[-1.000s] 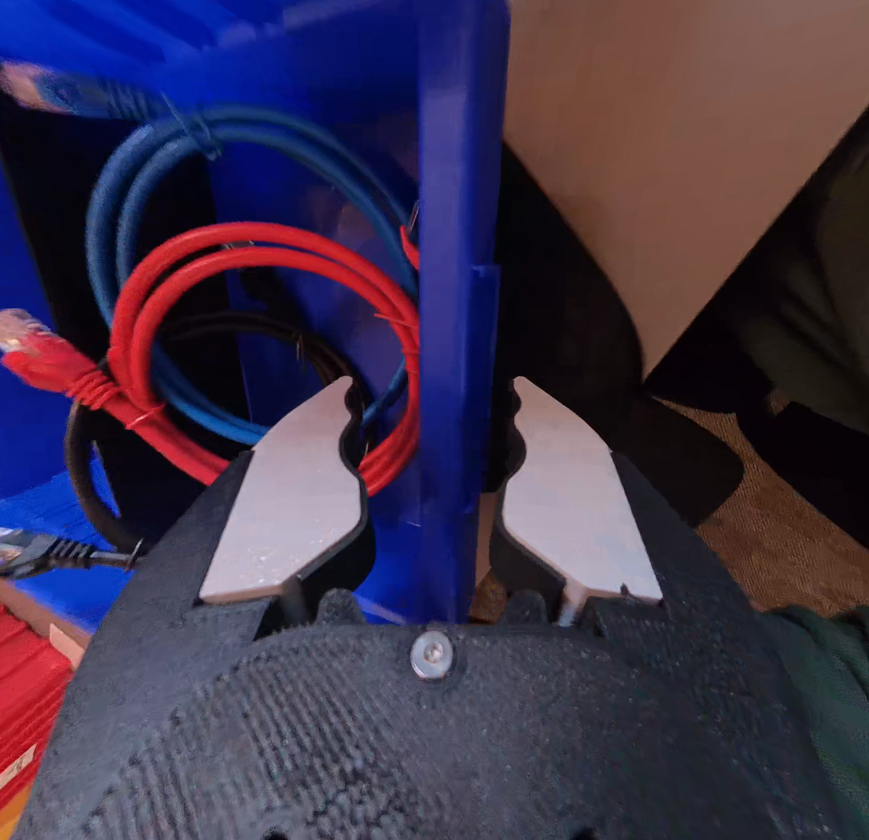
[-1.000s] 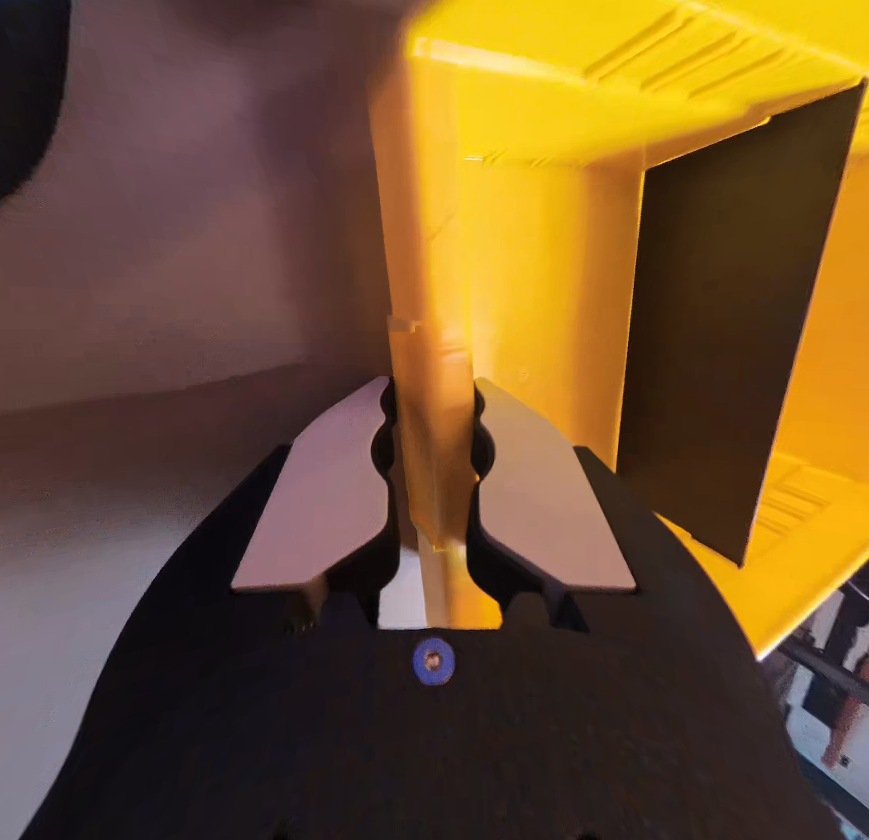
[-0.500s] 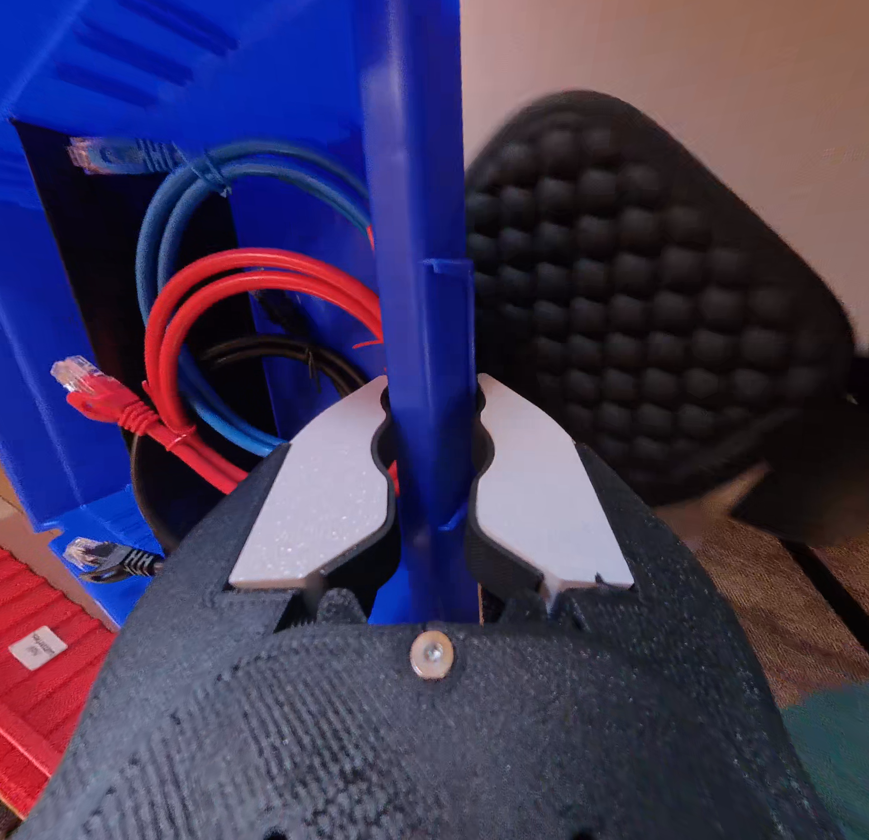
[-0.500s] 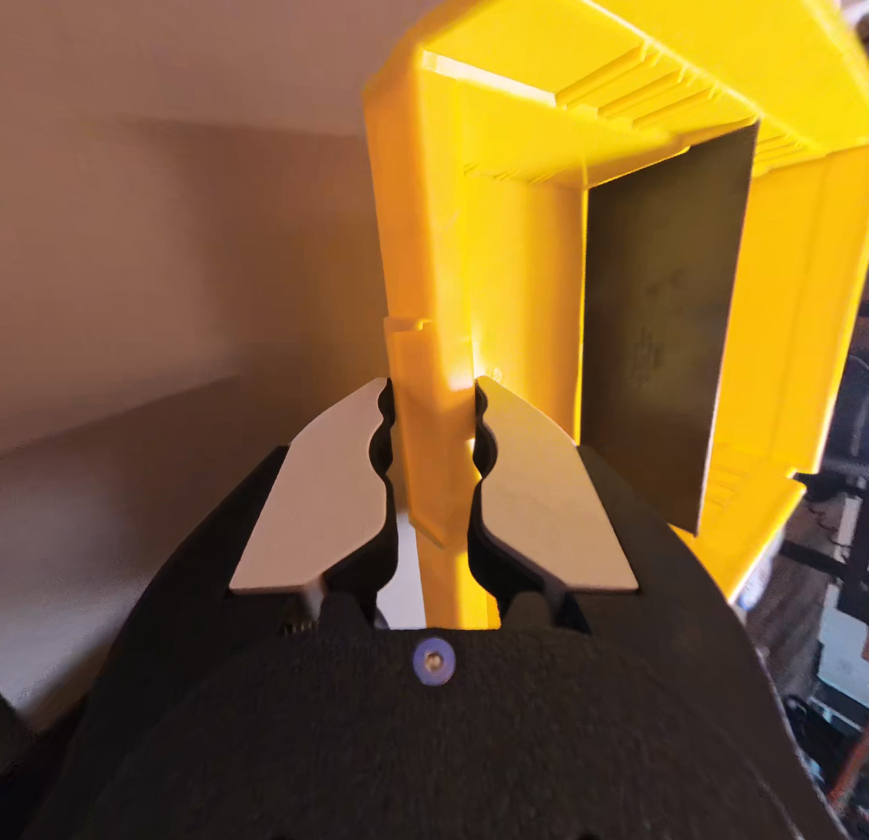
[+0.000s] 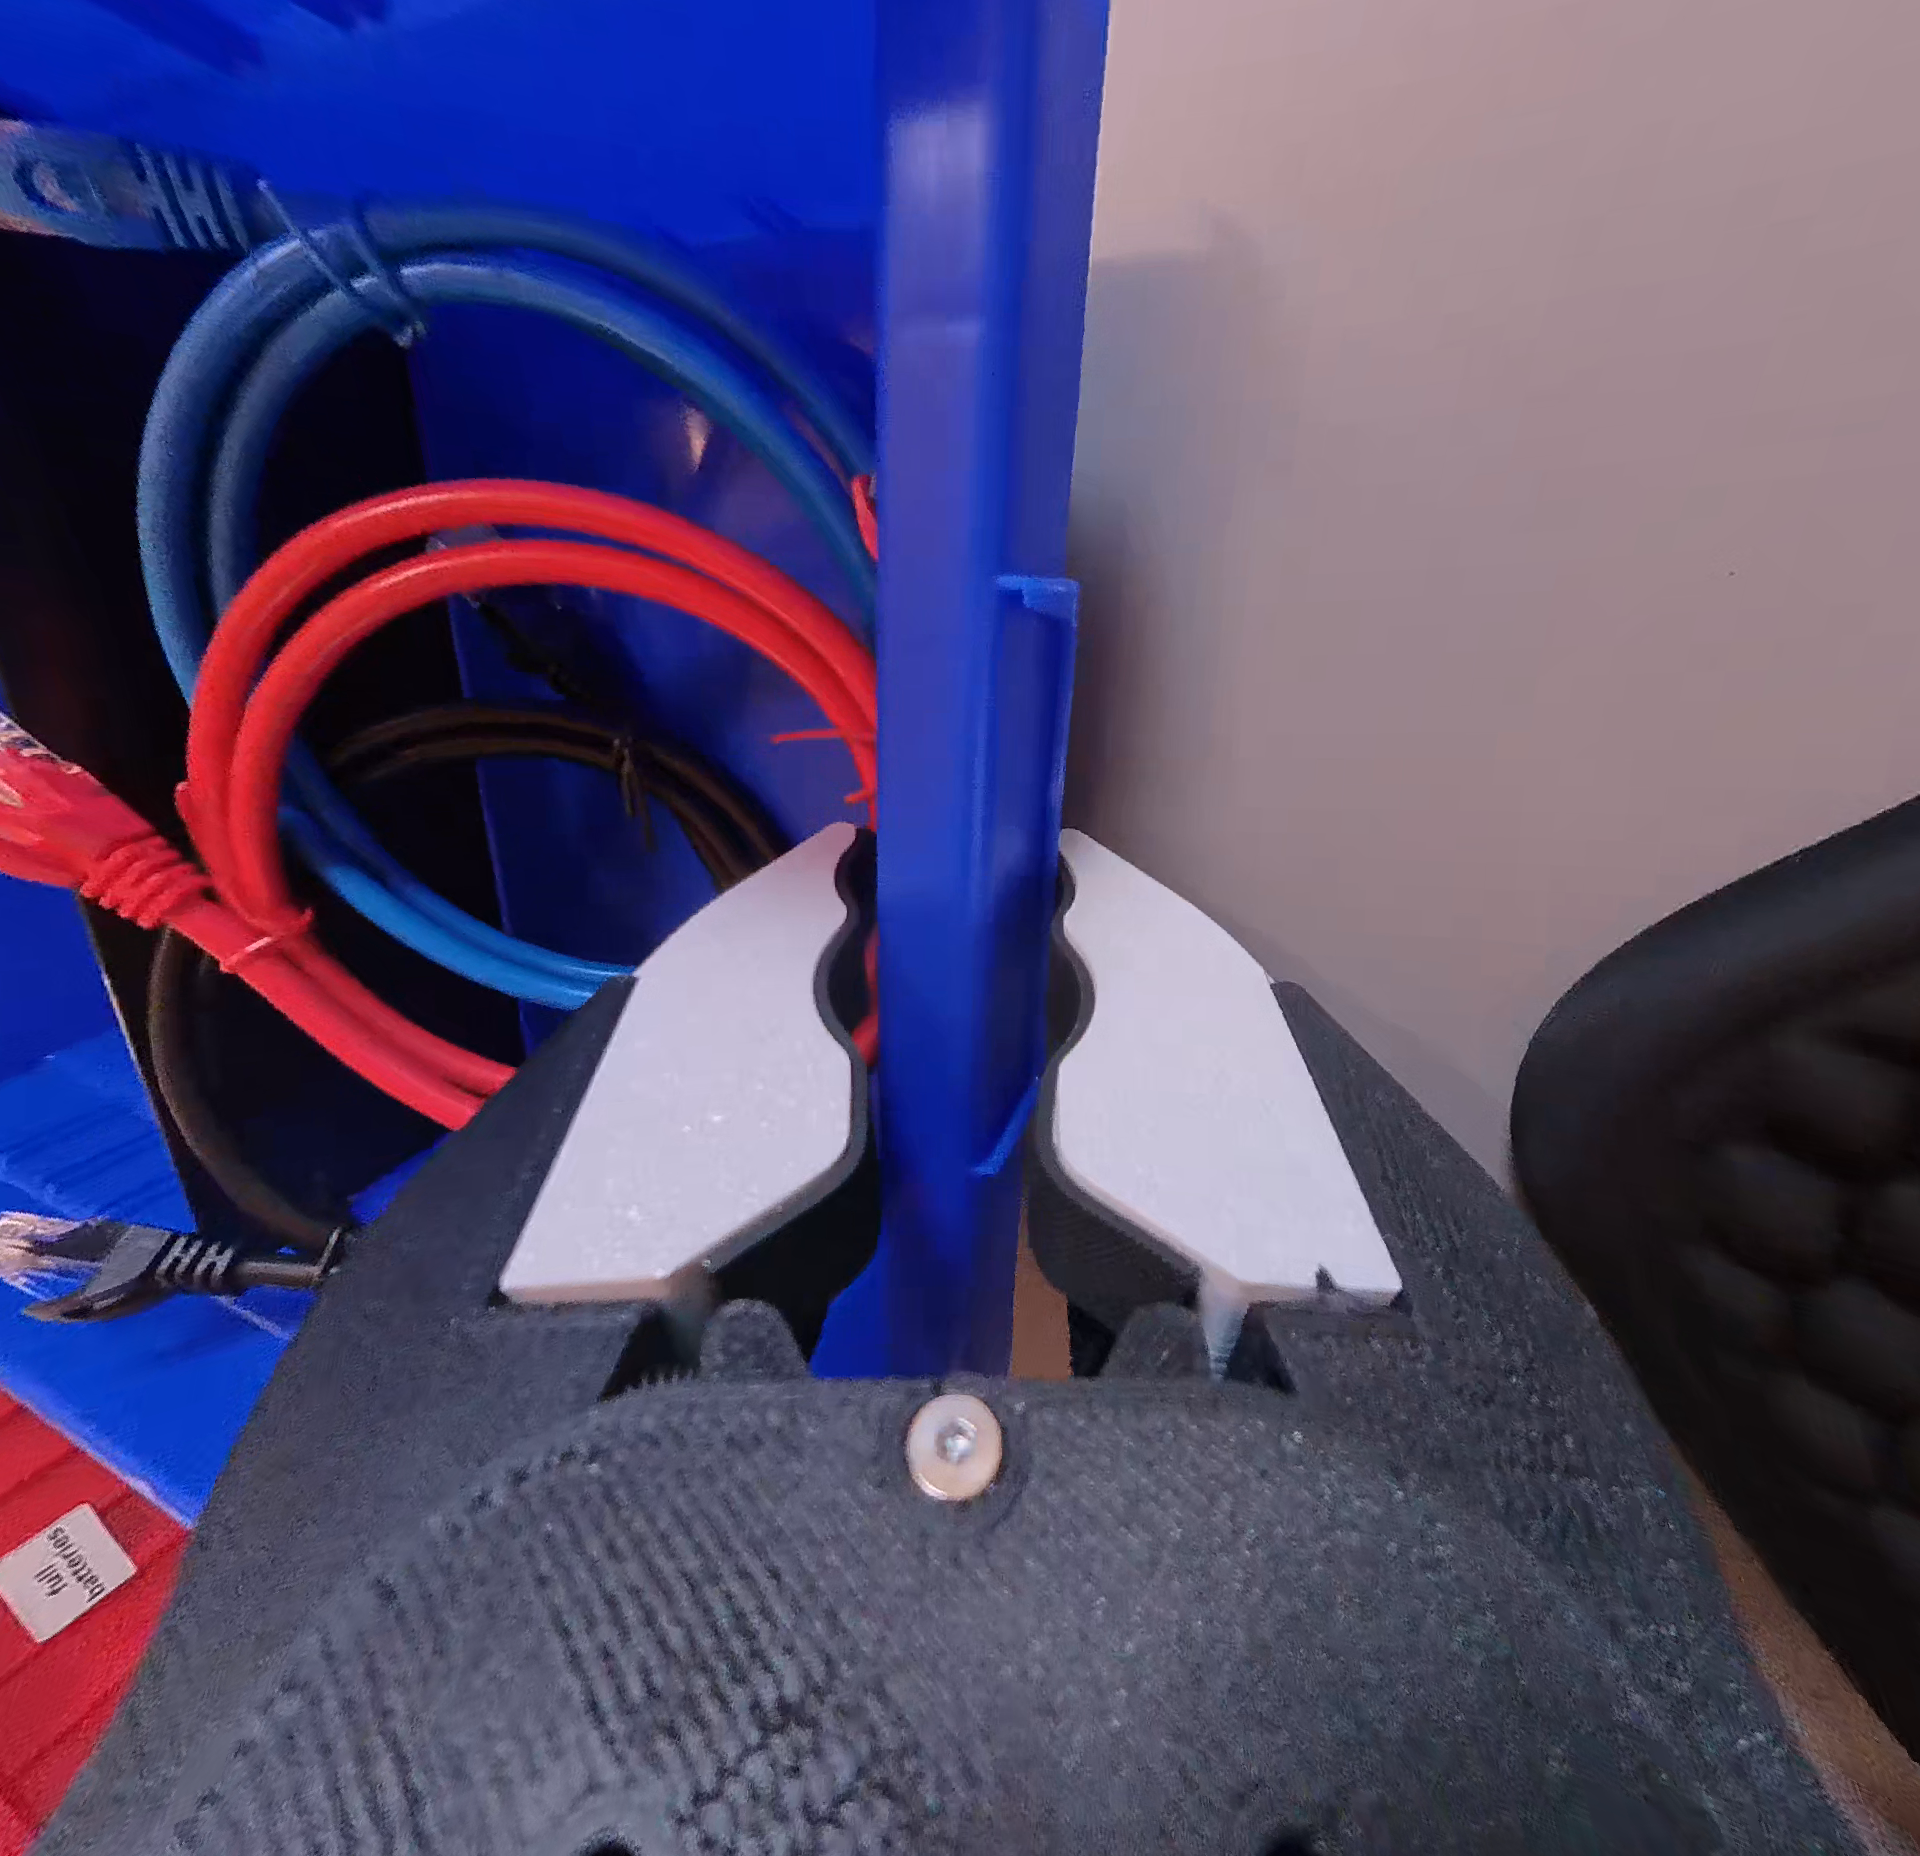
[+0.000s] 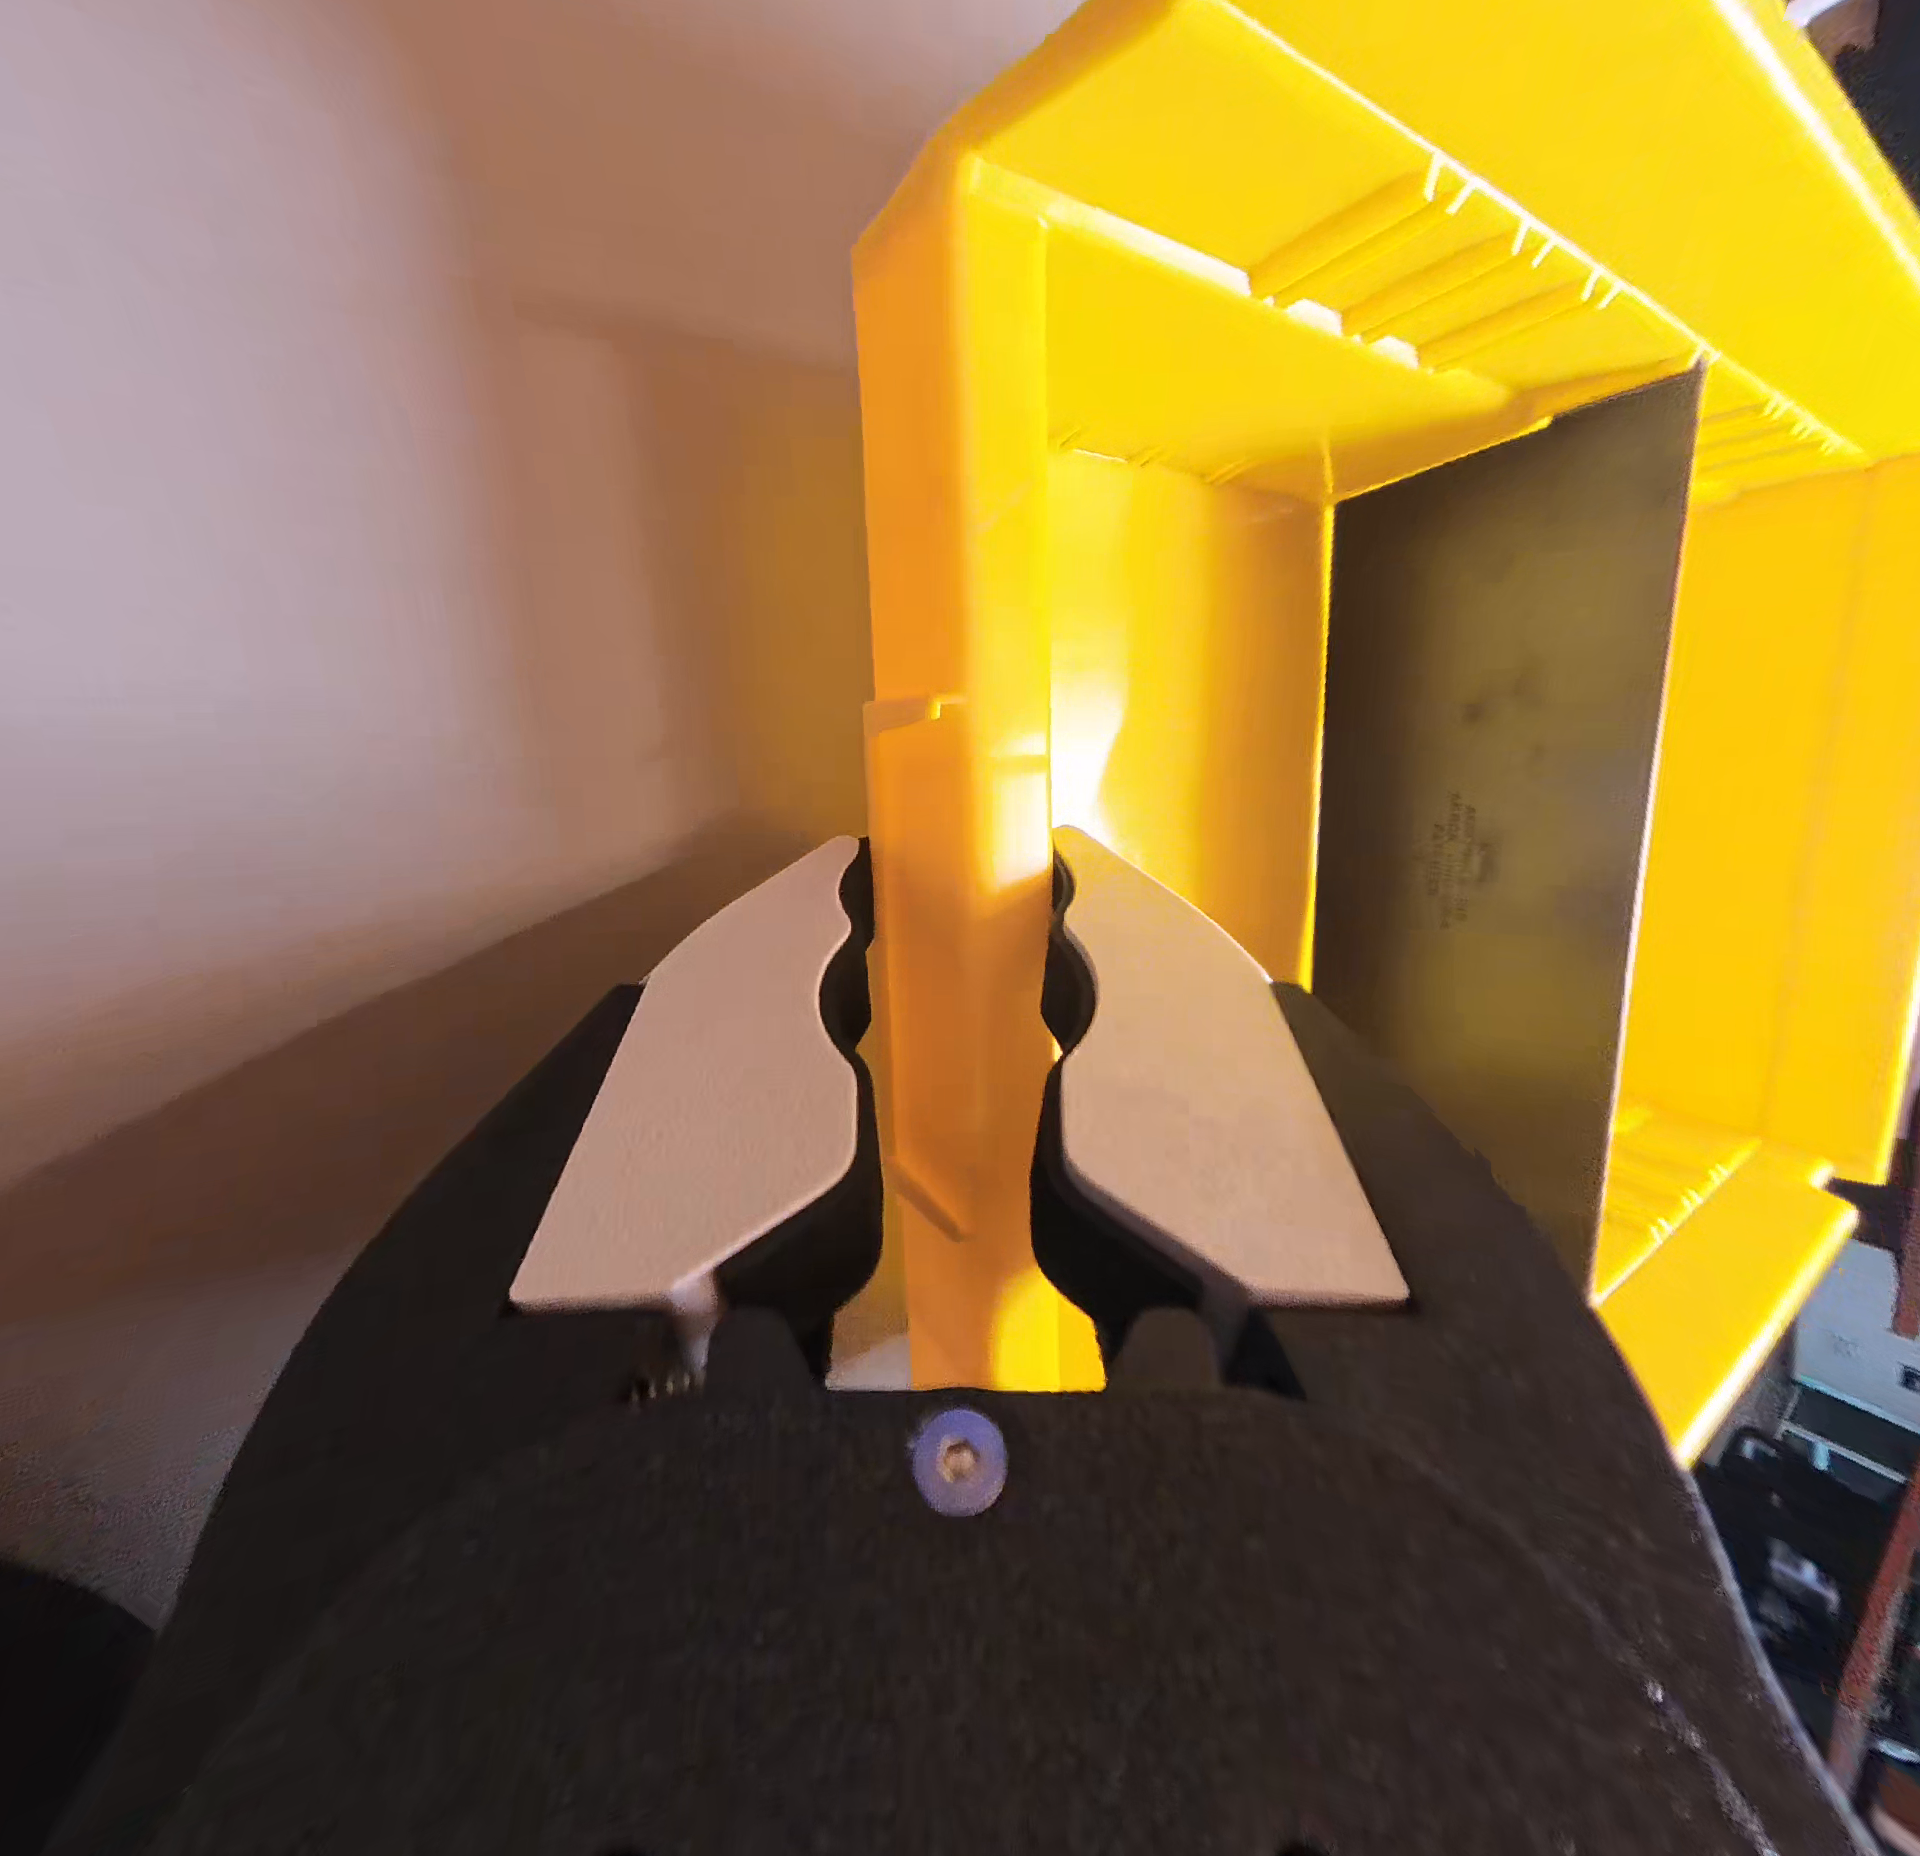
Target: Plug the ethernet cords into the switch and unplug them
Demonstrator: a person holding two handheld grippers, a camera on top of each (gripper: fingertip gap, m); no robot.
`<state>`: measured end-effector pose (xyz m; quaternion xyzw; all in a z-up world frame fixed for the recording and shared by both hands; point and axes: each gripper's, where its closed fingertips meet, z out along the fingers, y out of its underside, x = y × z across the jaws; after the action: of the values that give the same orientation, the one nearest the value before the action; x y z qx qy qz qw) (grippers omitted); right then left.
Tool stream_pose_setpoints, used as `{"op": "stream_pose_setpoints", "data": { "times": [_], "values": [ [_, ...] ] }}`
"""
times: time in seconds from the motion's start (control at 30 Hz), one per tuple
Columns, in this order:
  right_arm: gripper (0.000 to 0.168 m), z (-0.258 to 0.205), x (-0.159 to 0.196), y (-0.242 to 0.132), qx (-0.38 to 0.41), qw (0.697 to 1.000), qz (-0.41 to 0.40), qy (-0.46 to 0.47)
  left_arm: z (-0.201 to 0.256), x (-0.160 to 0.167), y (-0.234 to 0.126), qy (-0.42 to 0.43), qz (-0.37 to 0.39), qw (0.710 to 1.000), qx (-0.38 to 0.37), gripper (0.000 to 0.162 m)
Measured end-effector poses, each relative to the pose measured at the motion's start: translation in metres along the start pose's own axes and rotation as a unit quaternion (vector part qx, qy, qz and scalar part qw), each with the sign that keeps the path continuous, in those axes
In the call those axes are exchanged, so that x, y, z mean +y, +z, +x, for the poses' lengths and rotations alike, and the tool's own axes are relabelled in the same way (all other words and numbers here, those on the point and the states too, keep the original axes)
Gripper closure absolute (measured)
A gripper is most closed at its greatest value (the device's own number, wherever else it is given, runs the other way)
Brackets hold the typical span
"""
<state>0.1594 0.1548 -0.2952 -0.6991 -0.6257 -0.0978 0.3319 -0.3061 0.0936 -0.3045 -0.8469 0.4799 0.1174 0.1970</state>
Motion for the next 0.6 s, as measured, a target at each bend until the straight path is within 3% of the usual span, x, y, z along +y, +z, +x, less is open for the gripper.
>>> {"op": "stream_pose_setpoints", "data": {
  "times": [0.03,0.4,0.6],
  "values": [
    [0.138,0.003,0.002,0.002,-0.002,1.000,-0.005,0.002,0.000,0.000,0.000,-0.001,0.001,1.000,-0.001,0.131],
    [0.134,0.025,0.026,0.004,0.013,0.999,-0.041,0.022,-0.012,-0.002,0.005,-0.049,0.027,0.998,-0.027,0.131],
    [0.129,0.030,0.018,-0.005,0.046,0.997,-0.022,0.050,-0.029,-0.001,0.010,-0.071,0.057,0.994,-0.063,0.129]
  ]
}}
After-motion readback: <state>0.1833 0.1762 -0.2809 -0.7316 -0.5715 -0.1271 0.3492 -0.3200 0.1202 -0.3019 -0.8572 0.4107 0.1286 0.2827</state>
